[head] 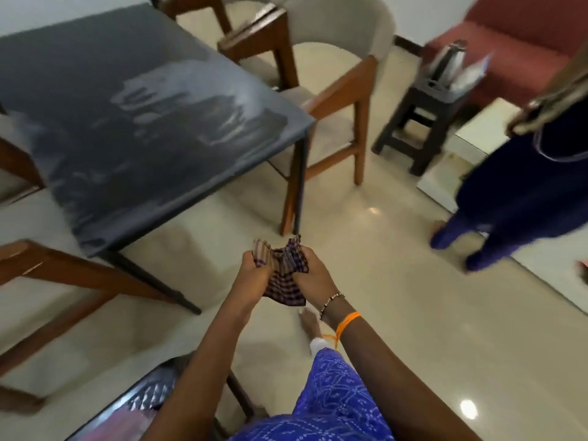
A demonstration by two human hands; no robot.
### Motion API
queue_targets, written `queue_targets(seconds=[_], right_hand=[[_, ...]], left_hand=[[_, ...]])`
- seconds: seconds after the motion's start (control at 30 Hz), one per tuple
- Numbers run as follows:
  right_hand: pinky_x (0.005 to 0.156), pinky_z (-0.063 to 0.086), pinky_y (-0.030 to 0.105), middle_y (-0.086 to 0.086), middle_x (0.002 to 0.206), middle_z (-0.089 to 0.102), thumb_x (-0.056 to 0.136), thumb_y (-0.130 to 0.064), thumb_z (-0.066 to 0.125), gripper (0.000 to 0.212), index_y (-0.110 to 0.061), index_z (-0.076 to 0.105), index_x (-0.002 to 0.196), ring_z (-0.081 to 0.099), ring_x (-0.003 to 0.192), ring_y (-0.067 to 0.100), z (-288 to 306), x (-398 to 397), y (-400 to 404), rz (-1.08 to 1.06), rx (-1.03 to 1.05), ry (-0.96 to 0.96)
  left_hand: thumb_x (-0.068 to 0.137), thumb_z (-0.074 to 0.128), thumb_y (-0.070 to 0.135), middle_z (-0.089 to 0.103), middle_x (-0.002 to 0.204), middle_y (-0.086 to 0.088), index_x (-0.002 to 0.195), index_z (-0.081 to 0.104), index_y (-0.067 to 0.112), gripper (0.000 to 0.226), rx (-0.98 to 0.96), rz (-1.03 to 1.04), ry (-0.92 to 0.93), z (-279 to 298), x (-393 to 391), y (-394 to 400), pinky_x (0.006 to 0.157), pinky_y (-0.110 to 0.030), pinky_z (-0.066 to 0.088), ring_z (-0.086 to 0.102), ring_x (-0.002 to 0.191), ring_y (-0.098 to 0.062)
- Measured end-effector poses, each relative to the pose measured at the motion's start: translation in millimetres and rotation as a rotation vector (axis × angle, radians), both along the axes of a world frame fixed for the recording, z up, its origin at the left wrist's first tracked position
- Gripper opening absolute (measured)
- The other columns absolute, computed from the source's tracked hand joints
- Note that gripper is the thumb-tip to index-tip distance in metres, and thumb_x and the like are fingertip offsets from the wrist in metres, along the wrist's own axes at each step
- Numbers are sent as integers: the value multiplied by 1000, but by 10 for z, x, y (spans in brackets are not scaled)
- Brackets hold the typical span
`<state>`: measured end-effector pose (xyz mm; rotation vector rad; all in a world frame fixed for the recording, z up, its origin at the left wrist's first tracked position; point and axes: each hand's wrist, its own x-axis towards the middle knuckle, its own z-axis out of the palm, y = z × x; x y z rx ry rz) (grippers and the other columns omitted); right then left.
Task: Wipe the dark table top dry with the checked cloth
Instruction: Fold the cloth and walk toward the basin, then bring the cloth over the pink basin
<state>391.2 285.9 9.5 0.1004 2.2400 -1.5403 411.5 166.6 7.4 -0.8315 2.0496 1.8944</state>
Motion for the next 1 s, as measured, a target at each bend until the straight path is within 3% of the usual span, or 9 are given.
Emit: queue_targets(seconds=[0.2, 0.3, 0.43, 0.53, 0.63, 0.73, 0.8, 0.9, 1.0], right_hand=[[94, 46, 42, 19, 118, 60, 85, -1, 53, 36, -5, 51, 121, 56, 110, 32, -3, -1210, -353, 374, 67, -58], [91, 45, 39, 19, 114, 62, 86, -2, 55, 31, -2, 54, 117, 57, 106, 31, 47, -1656, -617, 517, 71, -41], [94, 47, 42, 19, 116, 62, 84, -1, 56, 33, -2, 55, 118, 58, 107, 31, 51, -1831, -1082, 752, 65, -54], [96, 47, 40, 17, 118, 62, 85, -1, 55, 35, -5, 54, 120, 58, 107, 28, -20, -1706, -1446, 956, 68, -79], [81, 44, 28, 22, 113, 62, 81, 3, 55, 34, -4, 57, 114, 56, 95, 21, -91, -1455, -1738, 1128, 103, -48], [86, 44, 31, 24, 114, 56, 76, 4, 54, 42, -6, 59, 116, 56, 100, 28, -179, -1102, -2018, 1303, 145, -42], [85, 45, 30, 24, 115, 57, 76, 3, 55, 44, -8, 58, 118, 56, 107, 34, -245, -828, -2171, 1415, 165, -35], [88, 47, 28, 21, 115, 61, 78, -1, 57, 44, -9, 57, 121, 56, 111, 32, -382, -319, -2383, 1577, 207, -7], [90, 47, 26, 15, 115, 65, 80, -6, 57, 44, -14, 57, 123, 58, 110, 28, -516, 195, -2543, 1746, 246, 21]], left_hand=[[94, 41, 11, 62, 87, -2, 93, 52, 20, 13, -61, 225, -50, 51, -805, -282, 56, -21, 53, 65, 68, -4], [93, 42, 15, 60, 111, -7, 122, 45, 15, 30, -57, 334, -69, 81, -988, -436, 74, -26, 52, 63, 94, -15], [86, 44, -1, 56, 103, 1, 128, 35, 13, 45, -40, 602, -69, 32, -901, -583, 58, -10, 47, 56, 84, -6], [89, 45, 5, 56, 98, 2, 129, 36, 11, 41, -59, 824, -108, -64, -688, -719, 58, -12, 49, 56, 81, -8], [86, 44, 4, 59, 101, -7, 123, 41, 9, 38, -52, 994, -151, -149, -394, -815, 65, -27, 55, 60, 85, -17], [80, 40, 3, 59, 90, -5, 106, 51, 7, 29, -72, 1236, -122, -178, -50, -866, 52, -8, 46, 56, 78, -11], [82, 38, 3, 59, 88, -7, 96, 53, 6, 21, -69, 1354, -87, -214, 222, -885, 57, -11, 47, 56, 79, -15], [90, 37, 10, 58, 110, -12, 116, 46, 6, 27, -15, 1483, -75, -288, 705, -838, 72, -24, 49, 58, 98, -21], [92, 36, 8, 56, 110, -6, 122, 39, 9, 29, 29, 1686, -75, -385, 1137, -808, 68, -23, 49, 56, 93, -13]])
